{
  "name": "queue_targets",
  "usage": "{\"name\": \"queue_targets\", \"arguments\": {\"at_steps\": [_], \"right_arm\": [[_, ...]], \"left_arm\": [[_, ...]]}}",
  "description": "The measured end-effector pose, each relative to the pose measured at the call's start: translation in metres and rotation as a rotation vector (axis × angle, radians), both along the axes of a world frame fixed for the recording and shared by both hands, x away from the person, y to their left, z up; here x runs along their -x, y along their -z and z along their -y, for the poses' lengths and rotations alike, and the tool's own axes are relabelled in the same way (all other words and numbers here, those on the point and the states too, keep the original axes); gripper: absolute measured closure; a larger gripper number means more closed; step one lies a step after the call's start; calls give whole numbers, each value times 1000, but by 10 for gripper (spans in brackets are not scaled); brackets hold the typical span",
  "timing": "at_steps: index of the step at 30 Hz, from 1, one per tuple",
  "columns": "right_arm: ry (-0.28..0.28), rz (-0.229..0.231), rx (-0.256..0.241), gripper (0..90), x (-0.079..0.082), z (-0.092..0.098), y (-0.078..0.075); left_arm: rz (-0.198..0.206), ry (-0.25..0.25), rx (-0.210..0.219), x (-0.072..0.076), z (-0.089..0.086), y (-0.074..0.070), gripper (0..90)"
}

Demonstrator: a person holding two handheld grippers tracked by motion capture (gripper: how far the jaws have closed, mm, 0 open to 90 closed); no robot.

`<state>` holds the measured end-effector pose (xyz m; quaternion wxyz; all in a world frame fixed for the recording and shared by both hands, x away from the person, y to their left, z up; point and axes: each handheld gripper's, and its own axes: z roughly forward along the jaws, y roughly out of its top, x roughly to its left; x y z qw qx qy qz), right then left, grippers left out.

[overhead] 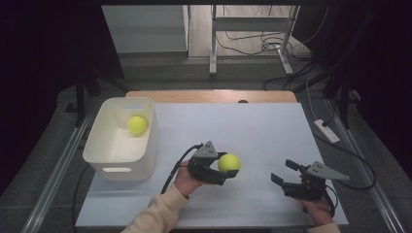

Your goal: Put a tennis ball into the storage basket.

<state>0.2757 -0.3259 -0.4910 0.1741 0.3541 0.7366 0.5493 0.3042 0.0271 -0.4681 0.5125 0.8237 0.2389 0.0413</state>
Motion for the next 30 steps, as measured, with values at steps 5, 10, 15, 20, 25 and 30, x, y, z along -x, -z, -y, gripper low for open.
{"name": "queue_targets", "arguments": {"at_steps": [5, 10, 15, 20, 25, 30], "right_arm": [[-1, -1, 2, 159, 0, 0, 0], [1, -1, 2, 159, 0, 0, 1], [0, 0, 11, 159, 0, 0, 1], [-4, 0, 16, 160, 0, -1, 2], [-4, -1, 14, 159, 1, -1, 2], [-6, 0, 17, 159, 1, -1, 2]], "left_arm": [[3, -12, 9, 0, -5, -2, 268], [18, -35, 3, 0, -10, -6, 268], [26, -54, 17, -1, -17, -11, 267], [30, -69, 33, -1, -24, -16, 267], [40, -86, 56, -1, -31, -21, 268], [44, -99, 63, -2, -37, -24, 268]]}}
